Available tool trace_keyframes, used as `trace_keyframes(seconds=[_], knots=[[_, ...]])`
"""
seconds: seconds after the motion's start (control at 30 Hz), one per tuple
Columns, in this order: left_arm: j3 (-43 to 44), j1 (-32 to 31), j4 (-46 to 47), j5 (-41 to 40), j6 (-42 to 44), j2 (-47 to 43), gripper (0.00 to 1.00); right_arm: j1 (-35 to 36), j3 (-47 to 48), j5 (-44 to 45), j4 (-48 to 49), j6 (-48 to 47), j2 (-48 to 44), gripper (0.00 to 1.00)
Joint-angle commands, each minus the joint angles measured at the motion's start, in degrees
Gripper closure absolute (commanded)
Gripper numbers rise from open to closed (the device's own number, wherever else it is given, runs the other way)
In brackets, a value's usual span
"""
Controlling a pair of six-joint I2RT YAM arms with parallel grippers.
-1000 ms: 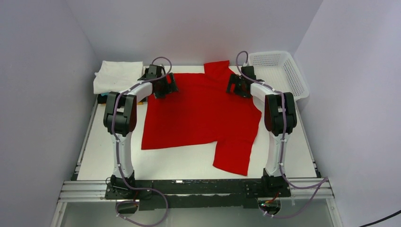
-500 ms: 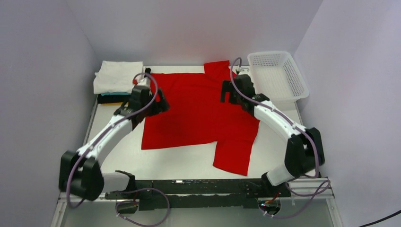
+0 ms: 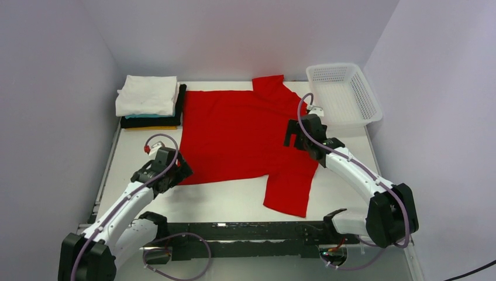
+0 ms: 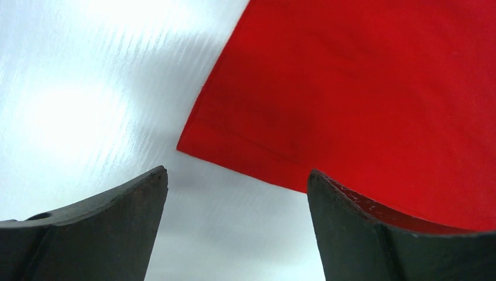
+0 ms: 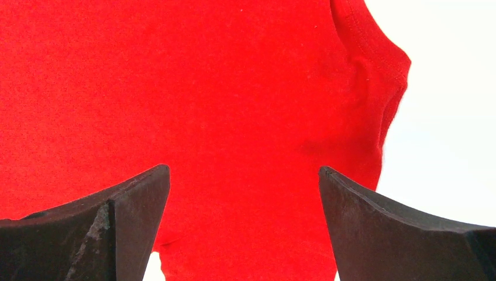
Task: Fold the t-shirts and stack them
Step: Grab the side of the flattened tshirt closest away from the robot with both arms
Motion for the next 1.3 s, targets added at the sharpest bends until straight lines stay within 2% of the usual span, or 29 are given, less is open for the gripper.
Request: trace_keyframes(seconds=[0.0,0.17,0.3,0.4,0.53,0.67,0.73,0.8,0.87,1.0,1.1,1.27], knots=[[1.0,0.1,-1.7,-2.2,-2.6,4.9,0.12,0.0,-0.2,1.1,-0.8,0.5,-0.7,0.0],[1.3,0.2,-1.5,-3.5,-2.9,9.0,0.23,0.0,-0.6,1.7,-1.1,0.2,-0.2,0.0],[-0.4,0.5,1.7,-4.2,-4.0,10.4,0.26,0.0,-0.5,1.5,-1.5,0.1,-0.2,0.0],[-1.4,1.0,5.8,-2.7,-4.0,11.5,0.34,0.0,-0.9,1.2,-1.3,0.3,-0.4,0.0],[-0.9,1.2,6.4,-2.0,-3.7,13.8,0.43,0.0,-0.9,1.9,-2.2,0.3,-0.1,0.0],[-1.4,1.2,7.6,-1.5,-3.9,15.7,0.47,0.0,-1.0,3.0,-2.8,0.7,0.2,0.0],[-1.4,1.6,8.2,-1.4,-3.8,16.7,0.56,0.0,-0.8,3.0,-3.0,0.8,0.4,0.0],[-1.2,1.8,8.9,-0.8,-3.4,17.6,0.58,-0.1,-0.6,3.1,-3.3,0.8,0.3,0.0],[-0.9,1.8,8.9,-0.6,-3.1,18.3,0.66,0.1,-0.5,3.4,-3.8,1.0,0.2,0.0],[-0.6,2.0,8.1,-1.1,-3.3,18.4,0.99,0.0,-0.3,3.2,-6.2,1.0,-1.0,0.0],[-0.7,2.0,8.6,-0.8,-2.9,17.5,1.0,0.0,0.9,1.8,-11.9,2.3,-1.9,0.0],[-1.0,2.0,9.4,0.1,-1.9,16.4,1.0,2.9,-0.6,-7.3,-22.3,0.8,-3.5,0.03]])
